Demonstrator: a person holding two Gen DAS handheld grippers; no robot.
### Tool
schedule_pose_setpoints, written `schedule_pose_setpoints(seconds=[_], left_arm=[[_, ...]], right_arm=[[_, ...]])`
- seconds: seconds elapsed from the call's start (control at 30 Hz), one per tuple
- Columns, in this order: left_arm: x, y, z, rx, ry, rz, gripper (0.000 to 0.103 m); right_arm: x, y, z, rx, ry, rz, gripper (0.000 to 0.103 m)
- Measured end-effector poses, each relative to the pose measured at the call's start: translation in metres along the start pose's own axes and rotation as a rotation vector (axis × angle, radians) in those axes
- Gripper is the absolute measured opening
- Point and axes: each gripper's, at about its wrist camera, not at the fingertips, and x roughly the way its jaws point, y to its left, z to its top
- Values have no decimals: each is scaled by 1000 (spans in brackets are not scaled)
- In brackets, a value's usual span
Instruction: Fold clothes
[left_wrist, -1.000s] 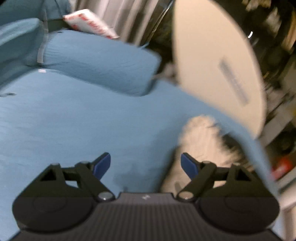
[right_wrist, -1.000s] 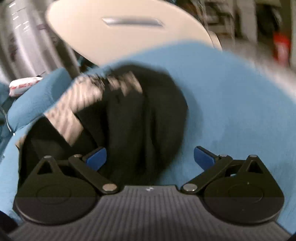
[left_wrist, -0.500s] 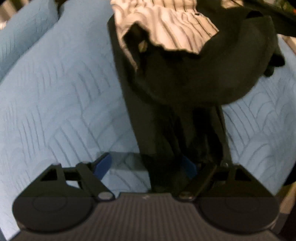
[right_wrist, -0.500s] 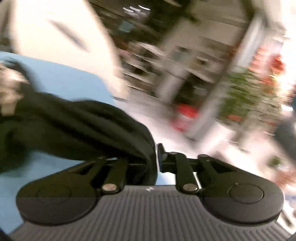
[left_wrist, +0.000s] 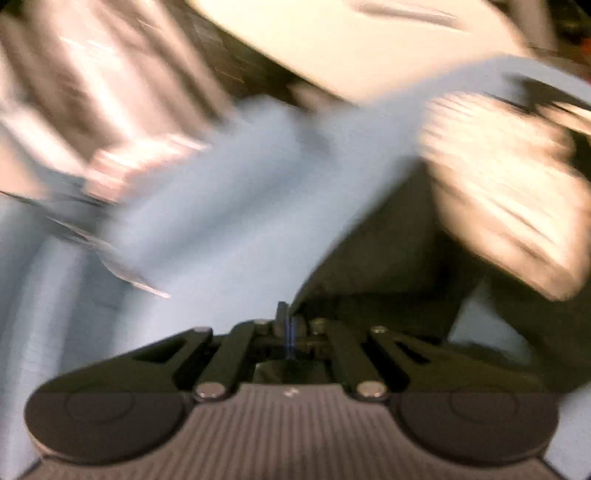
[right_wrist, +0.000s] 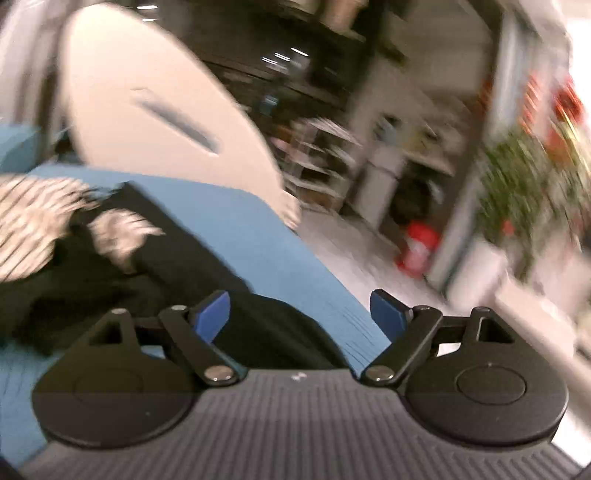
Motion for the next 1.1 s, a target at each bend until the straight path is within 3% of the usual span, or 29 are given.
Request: schedule_pose_setpoints(seconds=[0.07,0.1,0.17,0.2,0.27,0.3,0.37,0.43,0.53,0.6,0.63,0.67,0.7,0.73,0.8,0.93,1.0,1.07,1.1], left_arm=[[30,26,9,-13,34,144,15],[56,41,13,-43,103,186,25],[86,60,14,-161,216,155,45],[91,68,8,-235,243,113,49],[82,65,-10,-262,258,7,64],[75,70,-23,-257,262,-39,68],[57,63,-44,-300,283,-206,78],[39,61,-66,-354,303,-315,82],[18,54,-89,-390,315,-402,82],[4,43,-102,-392,322,-446,82],[-2,39,-105,-390,323,-467,82],[-8,36,-107,-387,324,-494,83],[-15,28,-110,-377,326,-533,84],[-23,18,-114,-364,329,-577,84],[-34,7,-110,-351,318,-670,84],[-57,3,-109,-384,298,-750,87],[-56,-6,-107,-379,311,-777,87],[-54,-19,-104,-347,329,-770,87],[-54,-26,-100,-327,329,-769,87]], right_arm=[[-1,31,18,-87,1,106,86],[-7,49,19,-133,-4,186,86],[-27,87,20,-238,-50,392,86],[-39,107,18,-317,-77,485,88],[-53,141,14,-497,-107,623,97],[-46,145,18,-572,-115,652,98],[-53,168,10,-673,-153,708,98],[-57,189,4,-751,-202,781,99],[-55,232,-2,-863,-289,784,99],[-47,251,8,-843,-324,726,98],[-36,266,21,-818,-261,678,67],[-25,275,33,-787,-151,689,2],[-18,282,41,-742,-59,719,5],[-24,285,46,-709,-39,752,5],[-53,272,52,-697,-86,857,4],[-133,224,55,-675,-151,1126,5],[-145,208,54,-642,-122,1231,10],[-140,188,55,-586,-14,1321,47],[-132,173,58,-527,40,1342,53]])
